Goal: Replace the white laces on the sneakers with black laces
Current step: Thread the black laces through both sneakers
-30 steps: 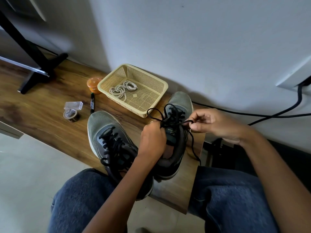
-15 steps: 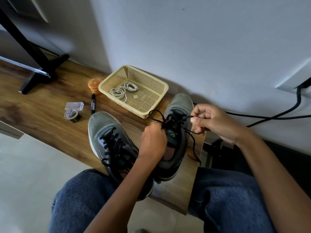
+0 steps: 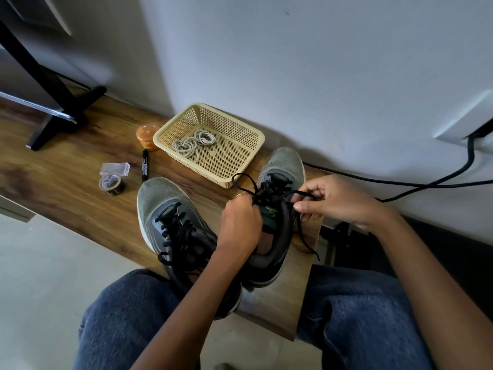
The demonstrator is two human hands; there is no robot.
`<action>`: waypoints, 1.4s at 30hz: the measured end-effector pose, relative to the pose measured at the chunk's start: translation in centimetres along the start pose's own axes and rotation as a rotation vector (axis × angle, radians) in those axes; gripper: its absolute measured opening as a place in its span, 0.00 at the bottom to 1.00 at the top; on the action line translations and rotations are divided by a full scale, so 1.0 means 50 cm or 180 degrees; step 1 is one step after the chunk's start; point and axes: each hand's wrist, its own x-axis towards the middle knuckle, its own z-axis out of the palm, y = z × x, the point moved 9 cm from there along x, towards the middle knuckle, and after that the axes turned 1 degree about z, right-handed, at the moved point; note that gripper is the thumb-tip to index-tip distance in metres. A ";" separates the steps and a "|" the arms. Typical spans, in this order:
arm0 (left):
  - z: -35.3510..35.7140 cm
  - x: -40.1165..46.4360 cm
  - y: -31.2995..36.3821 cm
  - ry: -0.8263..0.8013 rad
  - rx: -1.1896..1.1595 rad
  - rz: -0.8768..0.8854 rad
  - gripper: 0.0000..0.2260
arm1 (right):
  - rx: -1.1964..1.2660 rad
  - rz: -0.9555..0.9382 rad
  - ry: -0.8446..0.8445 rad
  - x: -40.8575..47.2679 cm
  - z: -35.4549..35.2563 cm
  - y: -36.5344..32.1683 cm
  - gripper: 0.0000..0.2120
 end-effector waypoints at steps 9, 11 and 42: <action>0.001 -0.001 -0.001 0.0002 0.0115 -0.0053 0.16 | -0.0114 0.0051 0.0301 0.012 -0.005 -0.004 0.06; 0.002 -0.001 -0.003 0.0019 0.0116 -0.0070 0.16 | -0.0253 0.0013 0.0284 0.011 -0.004 -0.013 0.04; -0.034 0.022 -0.011 -0.0434 -0.0149 0.0103 0.09 | 0.1068 0.0033 0.1327 -0.011 -0.076 0.001 0.15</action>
